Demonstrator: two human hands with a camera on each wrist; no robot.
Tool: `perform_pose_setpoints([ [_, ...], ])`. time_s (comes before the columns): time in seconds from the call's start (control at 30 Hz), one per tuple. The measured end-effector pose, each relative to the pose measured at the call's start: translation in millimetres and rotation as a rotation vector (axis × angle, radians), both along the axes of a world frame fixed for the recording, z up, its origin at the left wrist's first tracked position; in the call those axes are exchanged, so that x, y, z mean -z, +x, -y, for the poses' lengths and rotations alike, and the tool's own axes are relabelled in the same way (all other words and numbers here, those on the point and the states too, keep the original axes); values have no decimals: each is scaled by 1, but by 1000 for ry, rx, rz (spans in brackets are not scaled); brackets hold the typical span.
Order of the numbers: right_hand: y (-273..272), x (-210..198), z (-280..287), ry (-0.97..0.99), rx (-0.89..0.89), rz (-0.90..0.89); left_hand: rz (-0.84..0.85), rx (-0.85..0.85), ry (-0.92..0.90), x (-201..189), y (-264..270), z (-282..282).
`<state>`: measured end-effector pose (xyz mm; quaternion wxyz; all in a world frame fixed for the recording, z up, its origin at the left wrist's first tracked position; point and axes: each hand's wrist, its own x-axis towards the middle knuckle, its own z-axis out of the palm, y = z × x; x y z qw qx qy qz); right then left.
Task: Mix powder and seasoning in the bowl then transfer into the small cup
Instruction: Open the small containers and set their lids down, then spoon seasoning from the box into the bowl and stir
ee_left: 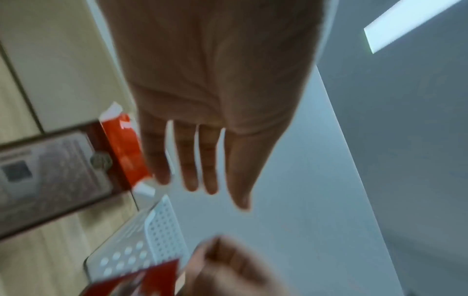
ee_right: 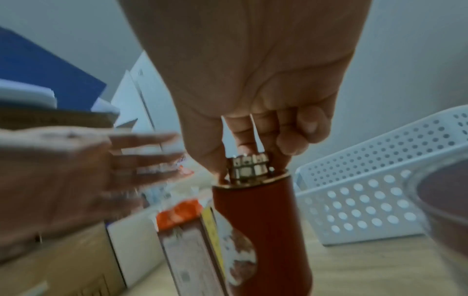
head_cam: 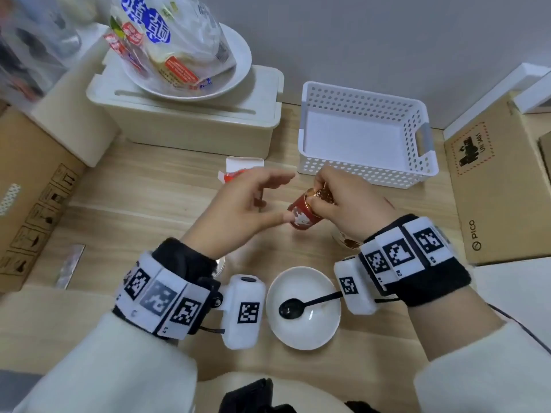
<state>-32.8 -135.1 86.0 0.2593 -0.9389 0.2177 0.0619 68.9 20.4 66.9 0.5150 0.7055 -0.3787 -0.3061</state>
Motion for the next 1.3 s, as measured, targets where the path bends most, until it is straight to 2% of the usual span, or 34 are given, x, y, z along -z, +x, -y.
perform_pose_setpoints([
  [0.07, 9, 17, 1, -40, 0, -100, -154, -171, -204, -8, 22, -20],
  [0.1, 13, 25, 1, -59, -9, -144, -172, -265, -262, -8, 34, -28],
  [0.17, 20, 41, 0, -99, -36, -230, -143, -433, -244, 2, 58, -39],
  [0.23, 24, 51, -1, -122, -55, -304, -118, -509, -93, 19, 78, -39],
  [0.3, 27, 58, 0, -123, -56, -324, -148, -405, 143, 31, 87, -32],
  [0.37, 28, 63, 0, -113, -47, -310, -138, -201, 326, 37, 87, -23],
  [0.4, 27, 64, 1, -104, -39, -302, -107, -114, 383, 38, 84, -17],
  [0.47, 24, 62, 3, -72, -16, -272, -50, -44, 434, 40, 79, -6],
  [0.67, -19, 14, 10, 71, 133, -38, -21, -126, 381, 43, 72, 2],
  [0.77, -54, 3, 6, 111, 211, 52, -29, -187, 276, 32, 66, -3],
  [0.87, -89, 16, -4, 71, 219, -99, -13, -203, 127, 10, 49, -10],
  [0.97, -106, 35, -11, 52, 198, -423, -25, -201, 37, -8, 31, -16],
  [1.03, -111, 44, -14, 107, 205, -496, -49, -183, 10, -13, 18, -17],
  [1.13, -110, 51, -20, 183, 233, -388, -103, -186, -24, -15, 0, -16],
  [1.23, -107, 53, -35, 251, 287, -115, -128, -202, -45, -9, -16, -20],
  [1.3, -103, 50, -50, 405, 318, 21, -173, -225, -63, -5, -23, -25],
])
